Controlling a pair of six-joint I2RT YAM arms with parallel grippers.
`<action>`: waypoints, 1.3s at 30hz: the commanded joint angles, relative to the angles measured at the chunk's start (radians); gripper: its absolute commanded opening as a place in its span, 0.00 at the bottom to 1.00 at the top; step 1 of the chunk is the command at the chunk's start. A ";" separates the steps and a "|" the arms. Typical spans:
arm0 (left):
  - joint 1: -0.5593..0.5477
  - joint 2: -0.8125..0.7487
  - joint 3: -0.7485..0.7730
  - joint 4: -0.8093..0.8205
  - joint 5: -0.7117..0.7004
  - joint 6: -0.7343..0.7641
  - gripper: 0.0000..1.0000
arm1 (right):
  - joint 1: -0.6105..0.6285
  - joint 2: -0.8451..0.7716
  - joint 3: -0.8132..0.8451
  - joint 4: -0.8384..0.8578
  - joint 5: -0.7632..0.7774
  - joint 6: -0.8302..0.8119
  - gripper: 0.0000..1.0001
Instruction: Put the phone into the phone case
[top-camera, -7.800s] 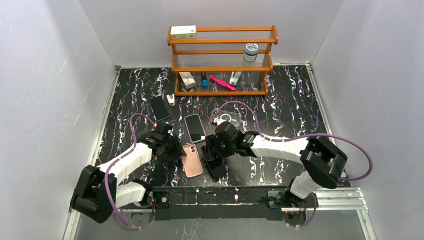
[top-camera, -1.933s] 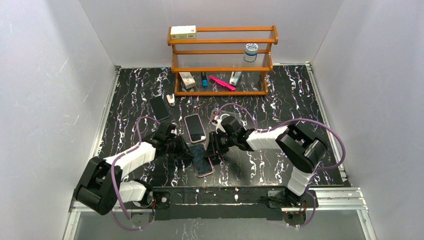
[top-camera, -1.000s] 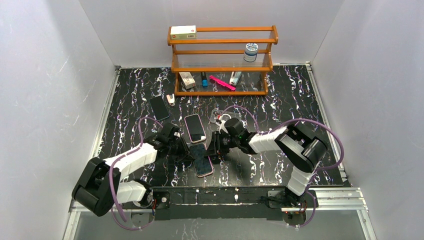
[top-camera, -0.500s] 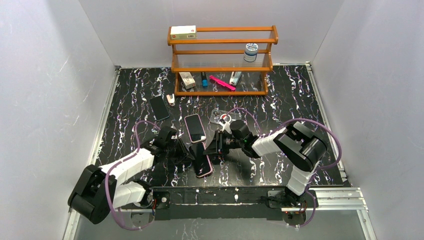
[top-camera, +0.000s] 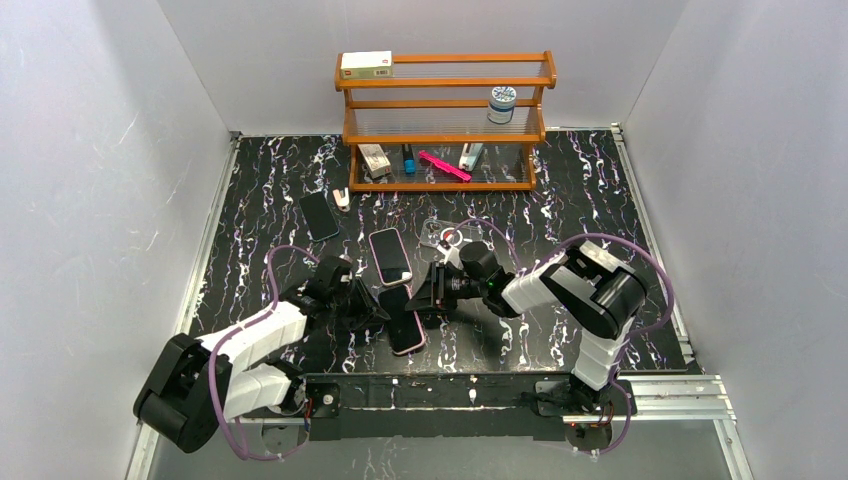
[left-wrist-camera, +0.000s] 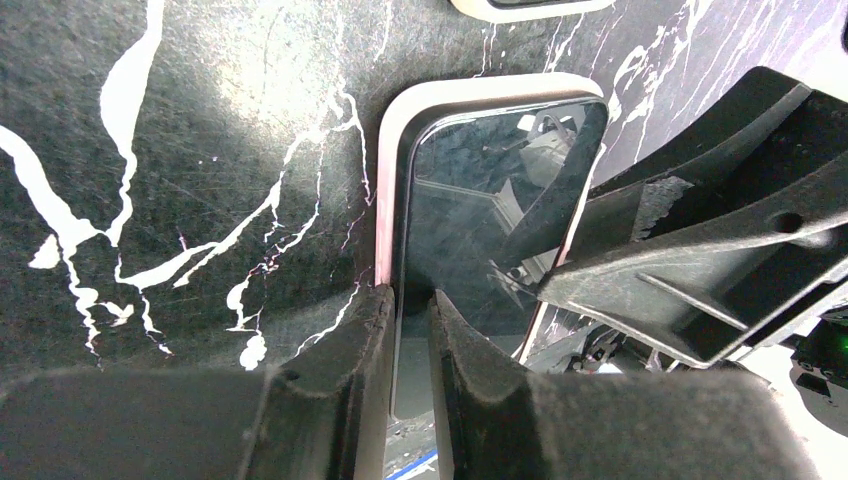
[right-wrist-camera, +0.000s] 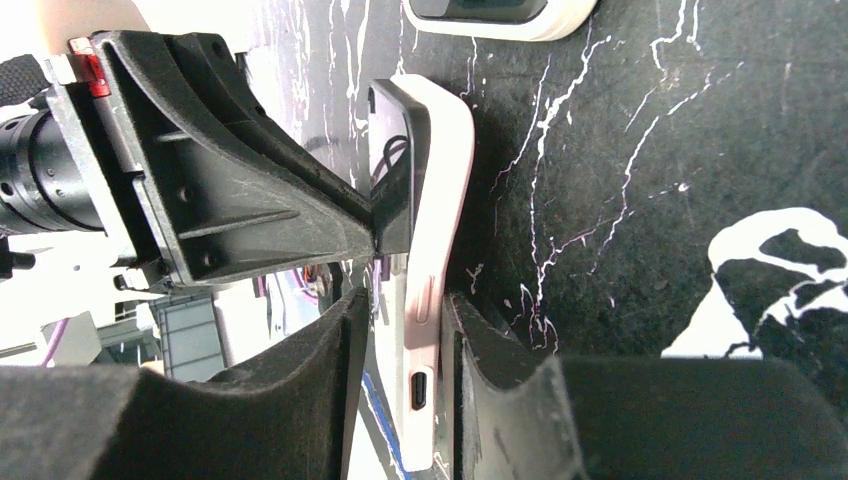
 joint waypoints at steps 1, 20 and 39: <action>-0.025 -0.018 -0.033 0.029 0.075 -0.030 0.17 | 0.033 0.006 0.060 0.070 -0.076 0.002 0.37; -0.024 -0.098 0.091 -0.110 0.050 0.023 0.47 | 0.013 -0.096 0.082 0.000 -0.098 -0.045 0.01; -0.019 -0.318 0.404 -0.207 0.062 0.105 0.89 | -0.159 -0.428 0.001 0.232 -0.167 0.178 0.01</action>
